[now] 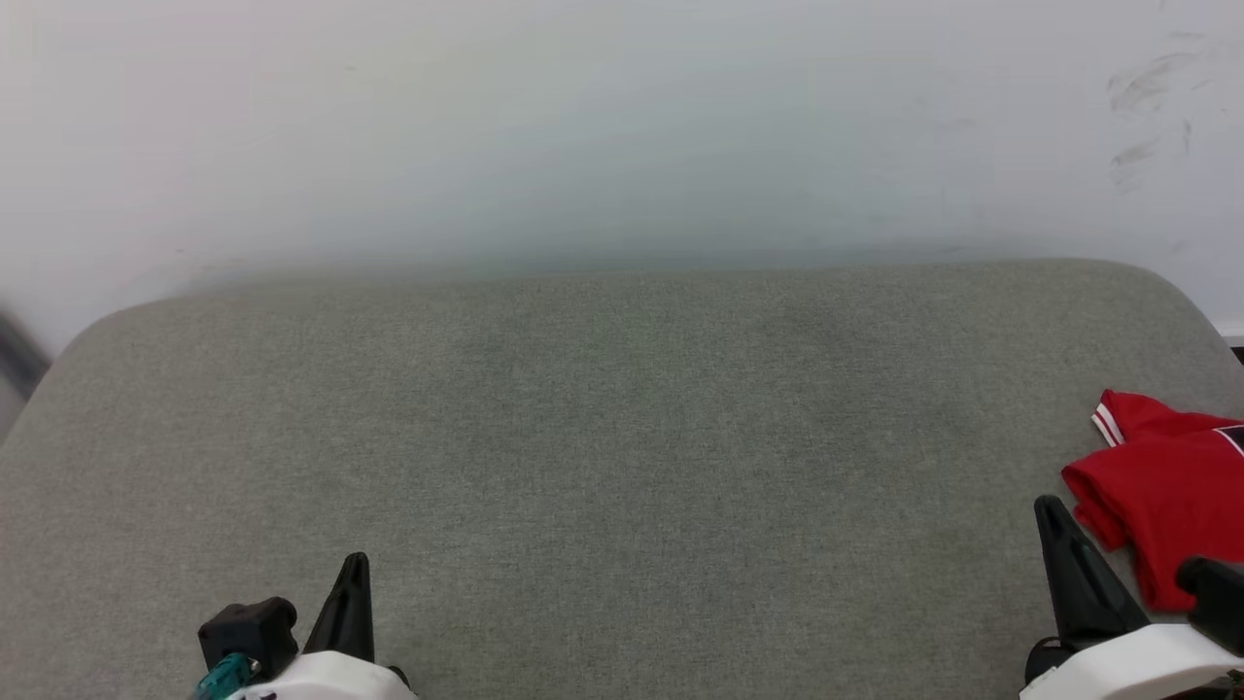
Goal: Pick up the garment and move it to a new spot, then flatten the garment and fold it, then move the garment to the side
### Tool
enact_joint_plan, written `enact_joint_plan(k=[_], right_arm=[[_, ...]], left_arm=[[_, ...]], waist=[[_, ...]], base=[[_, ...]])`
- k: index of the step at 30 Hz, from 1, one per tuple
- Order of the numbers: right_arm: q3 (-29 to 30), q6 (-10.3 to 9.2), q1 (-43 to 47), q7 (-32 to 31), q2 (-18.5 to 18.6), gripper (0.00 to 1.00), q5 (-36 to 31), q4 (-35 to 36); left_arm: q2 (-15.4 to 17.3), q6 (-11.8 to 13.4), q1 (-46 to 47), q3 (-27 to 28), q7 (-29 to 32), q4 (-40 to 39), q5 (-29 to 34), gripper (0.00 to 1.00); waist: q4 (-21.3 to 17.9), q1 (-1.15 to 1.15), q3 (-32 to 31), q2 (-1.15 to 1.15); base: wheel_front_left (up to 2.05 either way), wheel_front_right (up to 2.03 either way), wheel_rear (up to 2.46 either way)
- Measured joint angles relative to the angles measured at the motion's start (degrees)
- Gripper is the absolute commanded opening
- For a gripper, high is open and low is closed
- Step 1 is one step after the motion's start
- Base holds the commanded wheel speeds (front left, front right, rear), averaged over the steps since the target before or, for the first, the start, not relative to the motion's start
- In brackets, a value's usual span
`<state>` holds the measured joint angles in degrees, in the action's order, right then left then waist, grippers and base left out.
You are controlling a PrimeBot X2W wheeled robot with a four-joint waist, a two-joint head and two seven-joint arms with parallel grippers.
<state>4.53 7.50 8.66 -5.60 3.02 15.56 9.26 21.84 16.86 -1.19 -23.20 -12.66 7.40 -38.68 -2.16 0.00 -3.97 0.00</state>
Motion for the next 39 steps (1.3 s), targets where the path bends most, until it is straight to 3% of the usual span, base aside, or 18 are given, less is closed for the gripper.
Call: enact_joint_plan(k=[16,18,39], right_arm=[[0.0,0.0,-2.8,0.0,0.1,0.0,16.6,-5.0],[-0.1,0.0,-3.6,0.0,0.2,0.0,21.3,-6.3],[0.1,-0.01,-6.7,0.1,0.4,0.0,37.1,-11.2]], left_arm=[[-3.8,-5.3,1.3,6.0,3.9,1.8,-11.6,0.0],[-4.8,-6.6,1.6,7.6,5.0,2.3,-14.8,0.0],[-8.5,-11.6,3.0,13.7,8.7,3.5,-25.9,0.0]], waist=[[0.3,0.0,0.6,0.0],[0.4,0.0,0.7,0.0],[0.7,0.0,1.4,0.0]], base=[[0.0,0.0,0.0],[0.0,0.0,0.0],[0.0,0.0,0.0]])
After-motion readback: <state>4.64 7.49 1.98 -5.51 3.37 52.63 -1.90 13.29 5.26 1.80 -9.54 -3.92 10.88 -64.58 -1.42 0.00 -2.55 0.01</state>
